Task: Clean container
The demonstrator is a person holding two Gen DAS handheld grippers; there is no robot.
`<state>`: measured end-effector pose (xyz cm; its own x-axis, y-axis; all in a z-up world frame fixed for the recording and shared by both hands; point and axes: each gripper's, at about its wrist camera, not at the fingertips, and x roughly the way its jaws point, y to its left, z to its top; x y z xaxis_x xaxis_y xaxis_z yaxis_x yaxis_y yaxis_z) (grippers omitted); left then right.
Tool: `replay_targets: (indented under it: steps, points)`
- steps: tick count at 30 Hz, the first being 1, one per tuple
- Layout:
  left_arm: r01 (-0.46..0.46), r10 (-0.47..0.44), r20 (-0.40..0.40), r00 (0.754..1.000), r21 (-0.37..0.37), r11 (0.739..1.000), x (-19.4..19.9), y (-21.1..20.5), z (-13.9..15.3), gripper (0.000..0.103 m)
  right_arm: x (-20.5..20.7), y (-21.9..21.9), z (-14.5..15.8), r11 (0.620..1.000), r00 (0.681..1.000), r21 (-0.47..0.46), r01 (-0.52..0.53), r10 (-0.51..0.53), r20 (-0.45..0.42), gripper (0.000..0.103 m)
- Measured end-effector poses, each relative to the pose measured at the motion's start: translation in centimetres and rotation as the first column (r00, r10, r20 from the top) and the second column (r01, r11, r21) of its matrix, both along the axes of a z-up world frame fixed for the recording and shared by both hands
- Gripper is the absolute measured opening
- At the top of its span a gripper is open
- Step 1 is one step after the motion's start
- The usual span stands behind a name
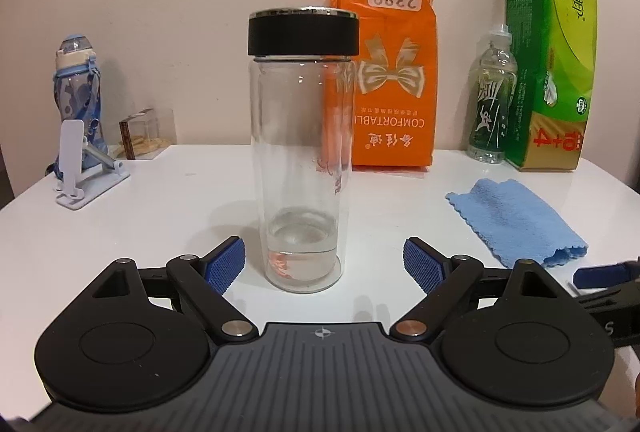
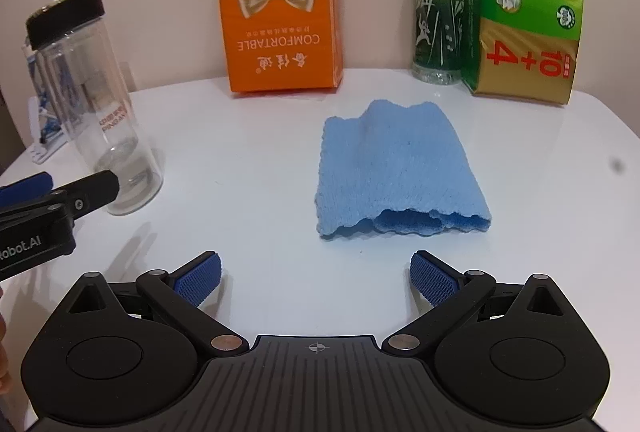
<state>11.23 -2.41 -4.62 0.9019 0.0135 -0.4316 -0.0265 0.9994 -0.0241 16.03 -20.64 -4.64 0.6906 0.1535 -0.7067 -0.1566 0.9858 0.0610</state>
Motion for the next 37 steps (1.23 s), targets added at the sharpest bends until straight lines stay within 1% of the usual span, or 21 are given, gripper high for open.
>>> replay_targets:
  steps: [3, 4, 8, 15, 17, 20, 22, 26, 30, 33, 37]
  points:
    - [-0.001, 0.001, -0.007, 1.0, -0.024, 1.0, 0.5, 0.2, -0.3, 0.103, 0.1, 0.2, -0.1, 1.0, 1.0, -0.007, -0.004, 0.004, -0.001, 0.103]
    - [-0.008, 0.007, -0.022, 1.0, -0.027, 1.0, 0.8, 0.2, -0.4, 0.103, 0.2, 0.3, -0.1, 1.0, 1.0, -0.009, -0.005, 0.005, -0.002, 0.103]
    - [0.003, -0.004, -0.044, 0.999, -0.003, 1.0, 1.4, -0.1, -0.9, 0.103, 0.3, 0.5, 0.0, 1.0, 1.0, -0.016, -0.015, 0.015, 0.0, 0.103]
    - [0.026, -0.027, -0.07, 0.997, -0.015, 1.0, 1.8, -0.4, -1.1, 0.103, 0.5, 0.8, -0.1, 0.999, 1.0, -0.034, -0.028, 0.028, 0.001, 0.103]
    - [0.025, -0.028, -0.075, 0.997, -0.033, 0.999, 1.9, -0.3, -1.1, 0.103, 0.6, 0.9, -0.1, 0.999, 1.0, -0.035, -0.029, 0.029, 0.001, 0.103]
    - [0.039, -0.046, -0.077, 0.996, -0.088, 0.995, 2.0, 0.3, -1.2, 0.103, 0.7, 0.9, -0.1, 0.999, 0.999, -0.035, -0.033, 0.033, 0.0, 0.103]
    - [0.04, -0.049, -0.087, 0.995, -0.101, 0.994, 2.1, 0.5, -1.2, 0.103, 0.7, 0.9, -0.1, 0.998, 0.999, -0.041, -0.038, 0.038, -0.001, 0.103]
    - [0.042, -0.049, -0.077, 0.996, -0.09, 0.995, 1.9, 0.4, -1.1, 0.103, 0.8, 1.0, -0.2, 0.998, 0.999, -0.046, -0.042, 0.042, 0.0, 0.103]
    - [0.023, -0.024, -0.078, 0.997, -0.024, 0.999, 1.8, -0.3, -1.0, 0.103, 0.9, 1.0, -0.2, 0.998, 0.999, -0.043, -0.043, 0.044, 0.001, 0.103]
    - [0.035, -0.036, -0.074, 0.997, -0.02, 0.999, 1.8, -0.3, -0.9, 0.103, 0.9, 1.1, -0.2, 0.998, 0.999, -0.043, -0.046, 0.046, 0.0, 0.103]
    - [0.05, -0.053, -0.073, 0.996, -0.043, 0.998, 1.9, -0.2, -1.0, 0.103, 1.0, 1.0, -0.2, 0.998, 0.999, -0.04, -0.046, 0.046, 0.0, 0.103]
